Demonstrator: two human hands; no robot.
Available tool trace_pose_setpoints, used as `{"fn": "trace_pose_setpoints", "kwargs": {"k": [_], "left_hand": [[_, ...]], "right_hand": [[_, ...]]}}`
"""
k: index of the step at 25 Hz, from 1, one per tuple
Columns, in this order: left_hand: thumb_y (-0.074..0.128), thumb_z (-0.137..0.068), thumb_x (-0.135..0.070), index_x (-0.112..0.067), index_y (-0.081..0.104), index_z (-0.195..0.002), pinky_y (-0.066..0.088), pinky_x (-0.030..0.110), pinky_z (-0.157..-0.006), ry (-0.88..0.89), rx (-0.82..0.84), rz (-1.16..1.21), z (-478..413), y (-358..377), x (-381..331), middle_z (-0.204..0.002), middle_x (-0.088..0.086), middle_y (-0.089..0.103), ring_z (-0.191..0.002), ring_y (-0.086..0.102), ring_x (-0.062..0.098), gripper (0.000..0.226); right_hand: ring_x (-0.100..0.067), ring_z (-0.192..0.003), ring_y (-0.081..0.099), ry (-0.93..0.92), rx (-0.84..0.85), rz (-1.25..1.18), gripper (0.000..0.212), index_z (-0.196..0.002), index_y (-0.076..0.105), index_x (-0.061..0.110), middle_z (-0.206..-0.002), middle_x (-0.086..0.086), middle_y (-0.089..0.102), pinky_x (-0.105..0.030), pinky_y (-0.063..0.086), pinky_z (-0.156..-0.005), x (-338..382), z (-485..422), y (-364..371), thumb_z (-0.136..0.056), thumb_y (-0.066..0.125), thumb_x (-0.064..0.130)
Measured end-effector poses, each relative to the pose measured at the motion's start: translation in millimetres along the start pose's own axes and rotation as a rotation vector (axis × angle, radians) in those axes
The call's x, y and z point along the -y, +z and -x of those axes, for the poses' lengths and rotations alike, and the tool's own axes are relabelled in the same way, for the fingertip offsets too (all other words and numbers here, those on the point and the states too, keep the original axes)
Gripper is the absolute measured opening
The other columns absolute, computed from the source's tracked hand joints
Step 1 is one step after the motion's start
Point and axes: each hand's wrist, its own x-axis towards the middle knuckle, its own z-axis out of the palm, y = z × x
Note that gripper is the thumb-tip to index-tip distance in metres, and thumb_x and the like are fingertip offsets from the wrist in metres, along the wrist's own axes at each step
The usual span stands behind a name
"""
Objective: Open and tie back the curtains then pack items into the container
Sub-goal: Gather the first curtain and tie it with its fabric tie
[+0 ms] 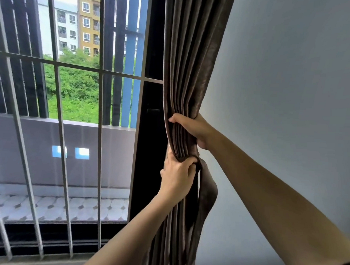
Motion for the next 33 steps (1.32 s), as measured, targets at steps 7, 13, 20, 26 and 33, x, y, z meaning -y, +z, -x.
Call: {"fn": "trace_pose_setpoints", "kwargs": {"k": [7, 13, 20, 26, 33], "left_hand": [[0.056, -0.090, -0.011, -0.029, 0.046, -0.095, 0.049, 0.055, -0.088, 0.049, -0.238, 0.047, 4.4, 24.1, -6.4, -0.154, 0.030, 0.005, -0.122, 0.046, 0.052, 0.021], [0.048, -0.085, -0.006, -0.019, 0.029, -0.107, 0.051, 0.042, -0.085, -0.078, -0.279, 0.350, 2.2, 15.3, -14.3, -0.154, 0.021, 0.018, -0.135, 0.036, 0.036, 0.032], [0.067, -0.070, -0.044, -0.037, -0.004, -0.142, 0.044, 0.052, -0.097, -0.422, -0.218, 0.251, -9.9, -8.0, -34.2, -0.089, 0.000, 0.060, -0.095, 0.063, 0.030, 0.101], [0.073, -0.069, -0.039, -0.026, 0.006, -0.144, 0.051, 0.037, -0.073, -0.540, -0.313, 0.274, -14.9, 2.6, -46.6, -0.103, 0.009, 0.066, -0.088, 0.066, 0.030, 0.102], [0.071, -0.072, -0.029, -0.015, 0.037, -0.131, 0.050, 0.042, -0.081, -0.575, -0.430, 0.278, -20.5, 4.0, -44.0, -0.099, 0.015, 0.068, -0.093, 0.064, 0.039, 0.069]], "right_hand": [[-0.021, -0.094, 0.065, 0.068, -0.055, -0.055, 0.036, -0.111, 0.060, 0.017, -0.103, -0.005, 0.068, -0.028, 0.052, -0.072, -4.5, 1.5, -5.4, -0.078, 0.070, 0.026], [-0.023, -0.101, 0.063, 0.084, -0.042, -0.070, 0.040, -0.114, 0.059, 0.019, -0.109, -0.005, 0.066, -0.039, 0.051, -0.091, -9.2, -3.1, -8.6, -0.077, 0.069, 0.029], [-0.020, -0.102, 0.062, 0.054, -0.031, -0.124, 0.037, -0.116, 0.057, 0.021, -0.110, -0.003, 0.065, -0.031, 0.051, -0.085, -10.3, 1.1, -4.1, -0.081, 0.066, 0.027], [-0.023, -0.107, 0.060, 0.096, 0.017, -0.166, 0.046, -0.125, 0.052, 0.018, -0.117, -0.006, 0.063, -0.035, 0.050, -0.091, -9.8, 6.3, -6.3, -0.083, 0.065, 0.032], [-0.025, -0.119, 0.047, 0.017, 0.196, -0.009, 0.086, -0.144, 0.023, 0.024, -0.134, -0.009, 0.043, -0.029, 0.049, -0.077, -51.9, 20.4, -46.3, -0.071, 0.063, 0.003]]}}
